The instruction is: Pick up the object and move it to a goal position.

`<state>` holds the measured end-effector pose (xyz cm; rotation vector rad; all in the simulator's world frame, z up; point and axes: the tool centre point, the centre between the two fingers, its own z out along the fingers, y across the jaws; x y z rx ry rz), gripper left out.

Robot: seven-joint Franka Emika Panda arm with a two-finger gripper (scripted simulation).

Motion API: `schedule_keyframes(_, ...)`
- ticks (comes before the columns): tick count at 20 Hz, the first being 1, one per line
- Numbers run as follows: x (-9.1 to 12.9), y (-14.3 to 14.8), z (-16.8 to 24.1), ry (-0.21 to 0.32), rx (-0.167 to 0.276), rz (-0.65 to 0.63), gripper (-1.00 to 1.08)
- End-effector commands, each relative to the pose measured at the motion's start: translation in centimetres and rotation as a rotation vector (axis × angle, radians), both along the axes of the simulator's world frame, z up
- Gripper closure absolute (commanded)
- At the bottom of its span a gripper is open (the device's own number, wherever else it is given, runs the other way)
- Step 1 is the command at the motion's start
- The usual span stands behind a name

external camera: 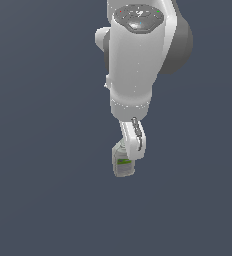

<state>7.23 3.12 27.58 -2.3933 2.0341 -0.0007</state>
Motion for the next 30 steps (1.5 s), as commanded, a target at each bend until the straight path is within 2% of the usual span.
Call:
schedule_keyframes(1, 0.0, 0.0, -0.8, 0.001, 0.000, 0.000, -0.92)
schedule_keyframes(8, -0.1, 0.0, -3.9, 0.001, 0.000, -0.003, -0.92)
schedule_keyframes(13, 0.0, 0.0, -4.6, 0.001, 0.000, -0.004, -0.92)
schedule_keyframes(14, 0.0, 0.0, -4.6, 0.001, 0.000, -0.004, 1.08)
schedule_keyframes(30, 0.5, 0.0, -4.2, -0.001, 0.000, -0.004, 1.08)
